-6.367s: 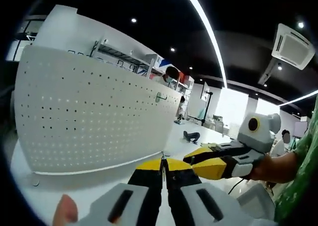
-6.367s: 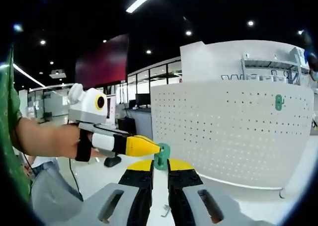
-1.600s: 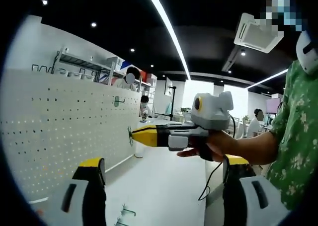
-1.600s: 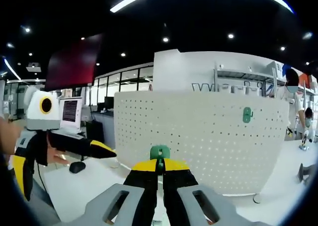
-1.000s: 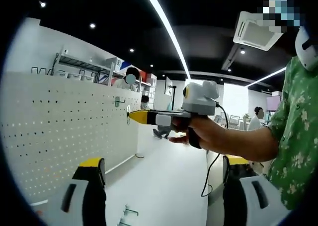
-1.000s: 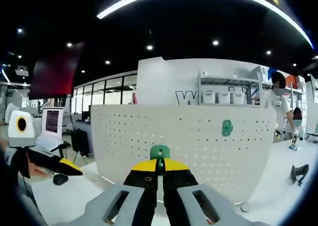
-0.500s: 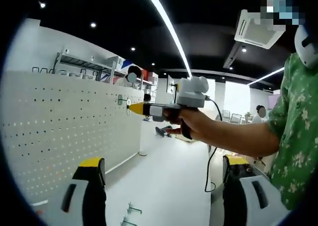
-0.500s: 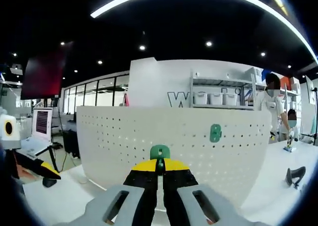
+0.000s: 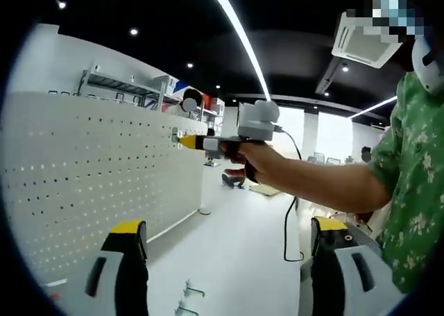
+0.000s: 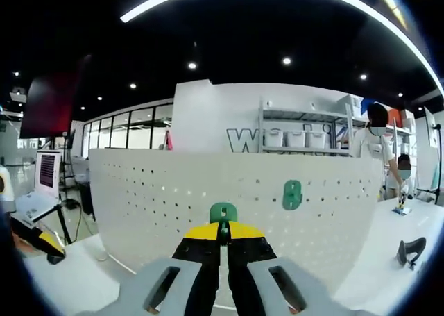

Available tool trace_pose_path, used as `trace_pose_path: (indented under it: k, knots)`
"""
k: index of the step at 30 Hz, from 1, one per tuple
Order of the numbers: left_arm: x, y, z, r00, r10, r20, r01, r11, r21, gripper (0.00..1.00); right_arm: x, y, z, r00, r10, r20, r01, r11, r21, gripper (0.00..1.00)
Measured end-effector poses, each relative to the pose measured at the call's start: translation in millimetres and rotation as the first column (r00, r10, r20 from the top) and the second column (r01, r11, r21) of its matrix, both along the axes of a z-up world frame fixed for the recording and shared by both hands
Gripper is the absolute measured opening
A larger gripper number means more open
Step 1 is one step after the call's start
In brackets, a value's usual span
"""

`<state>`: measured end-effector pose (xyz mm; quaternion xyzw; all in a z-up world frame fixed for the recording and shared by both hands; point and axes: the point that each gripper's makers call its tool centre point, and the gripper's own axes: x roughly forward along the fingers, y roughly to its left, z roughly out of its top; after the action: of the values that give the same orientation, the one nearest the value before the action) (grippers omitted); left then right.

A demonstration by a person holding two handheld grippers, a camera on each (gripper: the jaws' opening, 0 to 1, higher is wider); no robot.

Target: Insert the hook assembly into the mounting plate slot until the hook locks in place.

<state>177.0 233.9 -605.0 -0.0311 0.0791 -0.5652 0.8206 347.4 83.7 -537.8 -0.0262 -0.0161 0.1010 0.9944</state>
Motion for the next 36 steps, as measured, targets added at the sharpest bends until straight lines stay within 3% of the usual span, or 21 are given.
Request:
trace_pose_path:
  k: [10,36]
  knots:
    - [7.3,-1.5,-7.3,1.000,0.016,-0.008,-0.016,1.000,0.014,1.00,23.6,-12.1,13.5,0.999,-0.033,0.028,0.033,0.999,-0.003,0.01]
    - [11.4,-5.5,-14.5,1.000,-0.003,-0.008,0.003,1.000,0.029,0.99,50.4,-20.3,18.2,0.996,-0.082,0.043,0.081,0.997,0.017,0.01]
